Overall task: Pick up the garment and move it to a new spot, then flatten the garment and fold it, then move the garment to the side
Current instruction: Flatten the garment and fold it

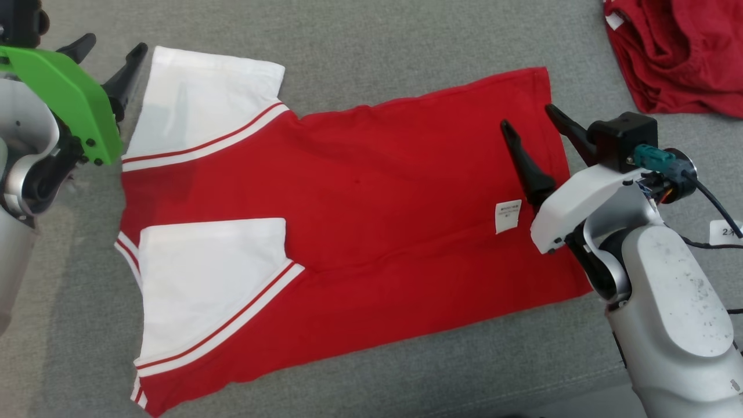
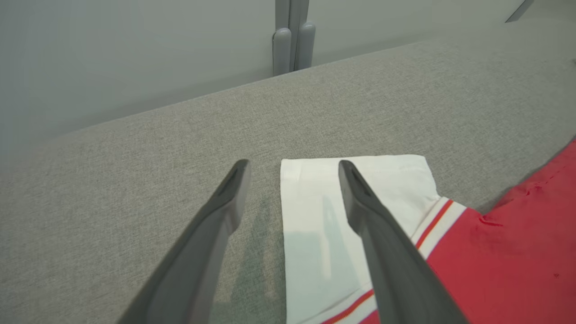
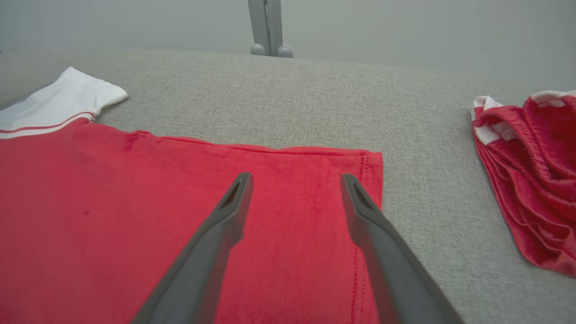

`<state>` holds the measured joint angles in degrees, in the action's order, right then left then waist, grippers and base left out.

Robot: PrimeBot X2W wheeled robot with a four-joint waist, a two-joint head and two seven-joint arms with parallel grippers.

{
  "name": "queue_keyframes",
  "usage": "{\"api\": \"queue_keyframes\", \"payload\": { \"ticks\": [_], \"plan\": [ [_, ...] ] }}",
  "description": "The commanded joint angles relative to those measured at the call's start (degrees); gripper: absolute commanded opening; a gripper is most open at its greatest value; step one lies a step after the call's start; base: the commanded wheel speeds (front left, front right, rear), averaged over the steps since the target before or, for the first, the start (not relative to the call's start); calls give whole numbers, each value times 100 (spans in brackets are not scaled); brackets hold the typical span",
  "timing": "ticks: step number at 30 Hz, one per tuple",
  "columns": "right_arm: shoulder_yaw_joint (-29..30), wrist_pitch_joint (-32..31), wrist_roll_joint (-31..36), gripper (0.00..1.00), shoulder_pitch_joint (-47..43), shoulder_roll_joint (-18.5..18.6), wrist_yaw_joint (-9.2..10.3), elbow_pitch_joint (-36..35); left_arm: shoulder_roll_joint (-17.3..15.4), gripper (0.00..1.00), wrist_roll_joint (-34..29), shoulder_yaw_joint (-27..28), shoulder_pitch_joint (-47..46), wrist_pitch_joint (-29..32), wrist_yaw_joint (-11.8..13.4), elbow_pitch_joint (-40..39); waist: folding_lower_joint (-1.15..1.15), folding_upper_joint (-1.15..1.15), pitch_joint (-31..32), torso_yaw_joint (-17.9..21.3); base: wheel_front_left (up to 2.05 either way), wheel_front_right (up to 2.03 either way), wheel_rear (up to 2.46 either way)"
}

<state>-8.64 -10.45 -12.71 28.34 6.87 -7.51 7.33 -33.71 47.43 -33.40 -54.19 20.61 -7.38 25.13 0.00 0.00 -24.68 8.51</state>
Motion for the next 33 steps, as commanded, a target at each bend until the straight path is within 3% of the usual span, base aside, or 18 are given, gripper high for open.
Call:
{"api": "queue_keyframes", "payload": {
  "ticks": [1, 9, 21, 22, 23, 25, 26, 33],
  "plan": [
    [-40, 65, -63, 100, 123, 33, 5, 39, -54, 100, 69, -32, -148, 1, -13, 95, 0, 0, -393, 337, 0, 0, 0],
    [-225, 214, -134, 100, 411, 14, 5, 212, -203, 100, 312, -241, -423, -43, -16, 436, 0, 0, -717, 542, 0, 0, 0],
    [-286, 381, -217, 100, 548, 32, 5, 421, -162, 100, 472, -570, -525, 9, -12, 831, 0, 0, -754, 590, 0, 0, 0],
    [-278, 387, -221, 100, 567, 43, 5, 429, -147, 81, 495, -611, -523, 19, -12, 790, 0, 0, -748, 580, 0, 0, 0],
    [-270, 392, -224, 100, 598, 58, 5, 439, -137, 54, 511, -679, -522, 31, -12, 741, 0, 0, -740, 566, 0, 0, 0],
    [-275, 383, -204, 100, 656, 87, 5, 461, -143, 9, 534, -748, -545, 0, -12, 695, 0, 0, -727, 536, 0, 0, 0],
    [-285, 373, -193, 100, 681, 96, 5, 477, -148, 0, 527, -767, -566, -45, -12, 683, 0, 0, -719, 520, 0, 0, 0],
    [-371, 224, -111, 100, 1193, 372, 5, 788, 8, 0, 443, -820, -734, -563, -9, 806, 0, 0, -619, 331, 0, 0, 0]
  ]
}}
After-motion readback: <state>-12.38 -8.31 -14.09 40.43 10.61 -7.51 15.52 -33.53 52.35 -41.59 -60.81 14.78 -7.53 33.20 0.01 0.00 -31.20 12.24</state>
